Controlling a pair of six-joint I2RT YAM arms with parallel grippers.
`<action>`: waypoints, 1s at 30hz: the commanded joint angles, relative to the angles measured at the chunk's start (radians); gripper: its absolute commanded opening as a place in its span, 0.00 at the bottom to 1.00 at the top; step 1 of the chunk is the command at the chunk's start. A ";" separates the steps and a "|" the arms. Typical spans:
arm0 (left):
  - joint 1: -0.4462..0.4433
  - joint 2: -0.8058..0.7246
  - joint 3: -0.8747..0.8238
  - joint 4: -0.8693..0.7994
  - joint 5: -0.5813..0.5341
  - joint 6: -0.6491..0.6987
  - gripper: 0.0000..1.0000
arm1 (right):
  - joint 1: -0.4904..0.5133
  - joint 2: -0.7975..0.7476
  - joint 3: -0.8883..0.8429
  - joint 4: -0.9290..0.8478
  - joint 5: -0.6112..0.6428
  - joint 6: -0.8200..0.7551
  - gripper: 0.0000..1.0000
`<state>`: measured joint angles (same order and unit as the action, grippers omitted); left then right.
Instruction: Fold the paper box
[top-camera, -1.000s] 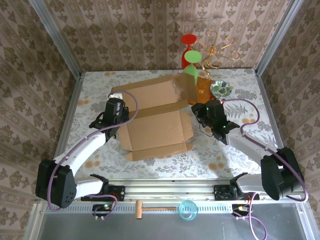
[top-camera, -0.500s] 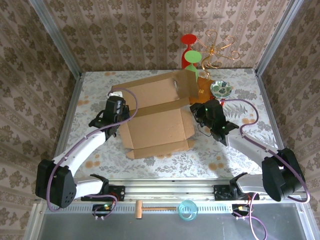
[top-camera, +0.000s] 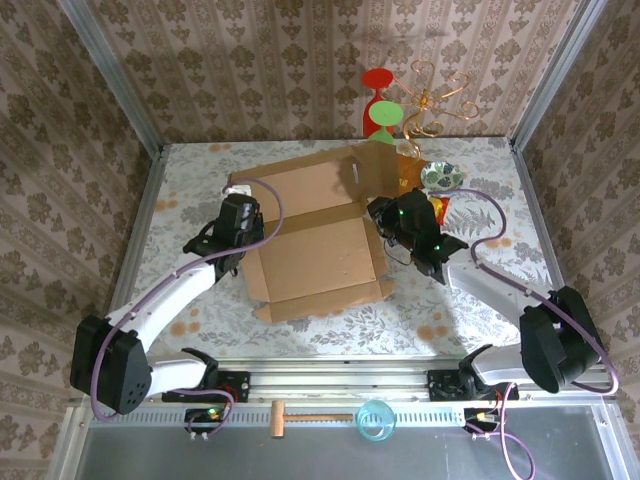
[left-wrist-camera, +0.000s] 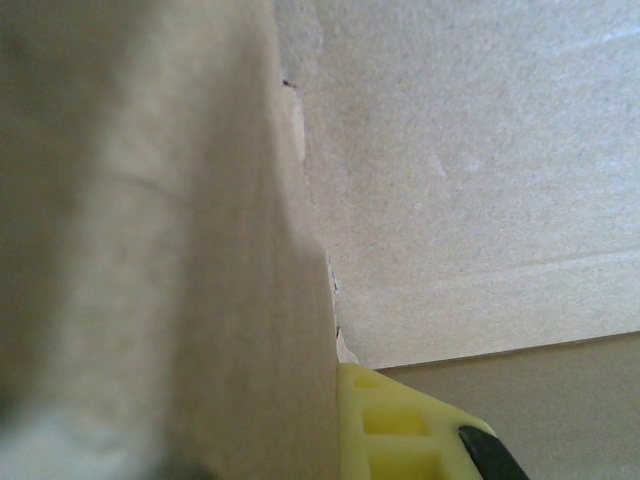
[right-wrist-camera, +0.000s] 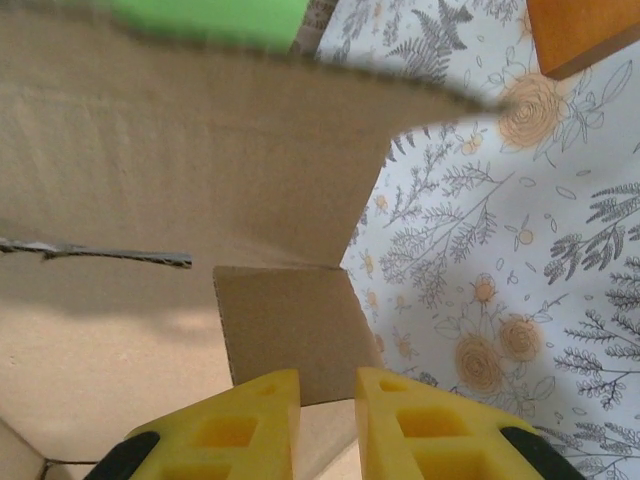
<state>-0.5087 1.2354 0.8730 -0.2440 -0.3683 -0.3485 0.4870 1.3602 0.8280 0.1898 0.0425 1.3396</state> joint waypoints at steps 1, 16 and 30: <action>-0.014 -0.001 0.035 0.008 -0.004 -0.014 0.00 | 0.016 0.025 0.057 -0.061 0.015 -0.025 0.22; 0.026 -0.019 -0.003 0.043 0.032 0.063 0.00 | 0.041 0.018 0.207 -0.313 0.006 -0.345 0.29; 0.221 0.006 0.035 0.082 0.368 0.214 0.00 | -0.282 -0.303 0.174 -0.236 -0.409 -0.754 0.28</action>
<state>-0.3172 1.2354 0.8722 -0.2111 -0.1440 -0.1959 0.2398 1.0592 0.9867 -0.0193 -0.2653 0.7109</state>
